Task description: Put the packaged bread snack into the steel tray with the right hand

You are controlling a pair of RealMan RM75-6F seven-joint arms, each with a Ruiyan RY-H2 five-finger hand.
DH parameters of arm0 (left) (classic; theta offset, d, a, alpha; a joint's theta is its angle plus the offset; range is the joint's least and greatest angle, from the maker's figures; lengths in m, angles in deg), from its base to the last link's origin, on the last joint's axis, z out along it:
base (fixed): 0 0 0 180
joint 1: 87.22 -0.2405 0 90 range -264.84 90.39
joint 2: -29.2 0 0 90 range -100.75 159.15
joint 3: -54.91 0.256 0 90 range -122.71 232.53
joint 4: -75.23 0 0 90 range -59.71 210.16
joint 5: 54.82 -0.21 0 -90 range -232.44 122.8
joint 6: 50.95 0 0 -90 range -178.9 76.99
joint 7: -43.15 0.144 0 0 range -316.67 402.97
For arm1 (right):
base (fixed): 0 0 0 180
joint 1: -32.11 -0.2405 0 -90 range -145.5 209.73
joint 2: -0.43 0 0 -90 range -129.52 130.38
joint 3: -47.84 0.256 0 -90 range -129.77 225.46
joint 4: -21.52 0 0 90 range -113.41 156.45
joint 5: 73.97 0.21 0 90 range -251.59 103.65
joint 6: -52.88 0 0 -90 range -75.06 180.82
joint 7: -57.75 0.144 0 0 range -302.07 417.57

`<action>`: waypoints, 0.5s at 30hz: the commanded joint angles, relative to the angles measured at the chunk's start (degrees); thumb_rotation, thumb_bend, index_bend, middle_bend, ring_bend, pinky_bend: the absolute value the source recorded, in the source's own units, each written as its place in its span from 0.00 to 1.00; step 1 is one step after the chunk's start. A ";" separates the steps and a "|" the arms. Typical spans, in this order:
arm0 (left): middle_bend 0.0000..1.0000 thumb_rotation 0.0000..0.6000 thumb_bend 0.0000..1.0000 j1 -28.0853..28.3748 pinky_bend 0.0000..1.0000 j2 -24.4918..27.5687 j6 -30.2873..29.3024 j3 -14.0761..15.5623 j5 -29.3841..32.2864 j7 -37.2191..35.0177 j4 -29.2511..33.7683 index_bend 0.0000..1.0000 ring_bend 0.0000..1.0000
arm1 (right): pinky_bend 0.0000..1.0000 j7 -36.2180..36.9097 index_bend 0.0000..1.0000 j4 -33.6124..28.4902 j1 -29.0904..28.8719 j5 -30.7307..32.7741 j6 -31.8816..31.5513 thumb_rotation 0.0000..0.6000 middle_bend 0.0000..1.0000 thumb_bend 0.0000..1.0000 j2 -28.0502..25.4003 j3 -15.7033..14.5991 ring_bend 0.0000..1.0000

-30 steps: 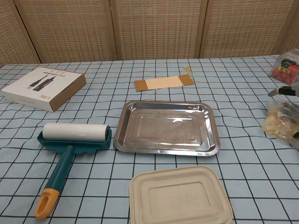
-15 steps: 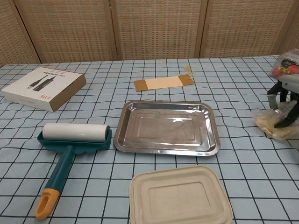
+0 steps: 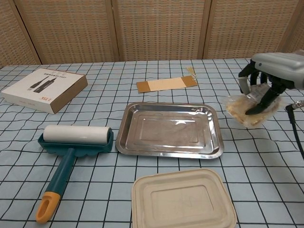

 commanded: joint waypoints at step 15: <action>0.00 1.00 0.11 0.45 0.00 0.99 1.61 -0.26 0.84 -4.73 -1.15 0.00 0.00 | 0.61 -13.56 0.70 -0.10 -11.07 3.73 -0.17 1.00 0.53 0.22 14.65 3.80 0.54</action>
